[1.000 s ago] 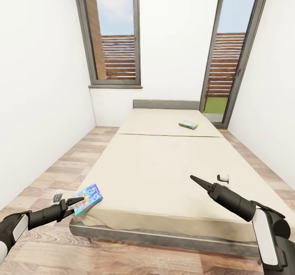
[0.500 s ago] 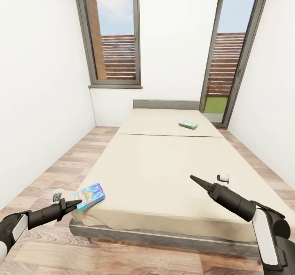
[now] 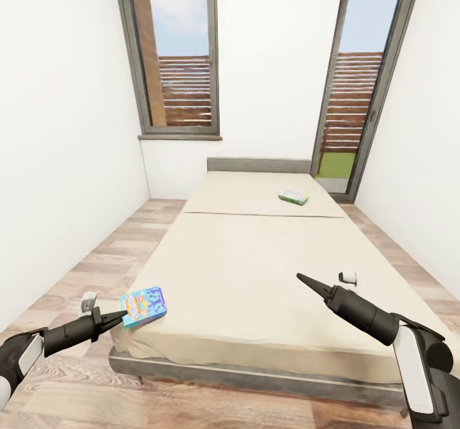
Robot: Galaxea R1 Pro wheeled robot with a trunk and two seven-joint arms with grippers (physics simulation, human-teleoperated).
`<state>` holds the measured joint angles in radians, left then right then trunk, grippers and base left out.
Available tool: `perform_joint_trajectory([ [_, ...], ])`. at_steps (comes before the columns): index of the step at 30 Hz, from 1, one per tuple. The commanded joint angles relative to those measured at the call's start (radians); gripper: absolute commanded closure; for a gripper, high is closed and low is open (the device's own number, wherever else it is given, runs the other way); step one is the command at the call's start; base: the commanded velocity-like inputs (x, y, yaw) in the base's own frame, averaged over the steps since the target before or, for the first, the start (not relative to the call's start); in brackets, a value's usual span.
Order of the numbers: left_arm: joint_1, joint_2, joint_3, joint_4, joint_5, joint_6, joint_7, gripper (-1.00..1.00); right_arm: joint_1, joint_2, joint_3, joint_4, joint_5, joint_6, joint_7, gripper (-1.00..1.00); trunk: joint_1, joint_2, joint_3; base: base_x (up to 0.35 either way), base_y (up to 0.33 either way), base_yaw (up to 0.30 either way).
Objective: Put all the toys in the child's room - the three board games (two on the bed and one on the table), the two jigsaw puzzles on the table, and the tennis ball on the table - inside the toy box on the table in the child's room.
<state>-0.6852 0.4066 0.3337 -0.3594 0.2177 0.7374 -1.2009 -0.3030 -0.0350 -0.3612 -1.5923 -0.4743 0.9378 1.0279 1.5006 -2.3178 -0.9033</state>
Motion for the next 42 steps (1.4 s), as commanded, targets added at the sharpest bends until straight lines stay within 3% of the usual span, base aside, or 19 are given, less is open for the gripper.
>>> perform_joint_trajectory([
  [1, 0.0, 0.0, 0.002, 0.0, -0.001, 0.009, -0.003, 1.0, -0.001, 0.0, -0.001, 0.0, 0.0, 0.004, 0.003, -1.0, -0.004, 0.007, 0.002, 0.0, 0.0, 0.0],
  [38, -0.001, 0.003, 0.001, 0.0, -0.003, 0.027, -0.009, 1.0, 0.0, 0.003, 0.001, 0.0, 0.002, 0.004, 0.003, -1.0, -0.146, 0.266, 0.118, 0.0, 0.0, 0.0],
  [42, -0.001, 0.008, 0.002, -0.01, -0.003, 0.071, -0.029, 1.0, 0.0, 0.002, 0.001, 0.0, 0.003, 0.004, 0.002, -1.0, -0.161, 0.294, 0.131, 0.0, 0.0, 0.0],
])
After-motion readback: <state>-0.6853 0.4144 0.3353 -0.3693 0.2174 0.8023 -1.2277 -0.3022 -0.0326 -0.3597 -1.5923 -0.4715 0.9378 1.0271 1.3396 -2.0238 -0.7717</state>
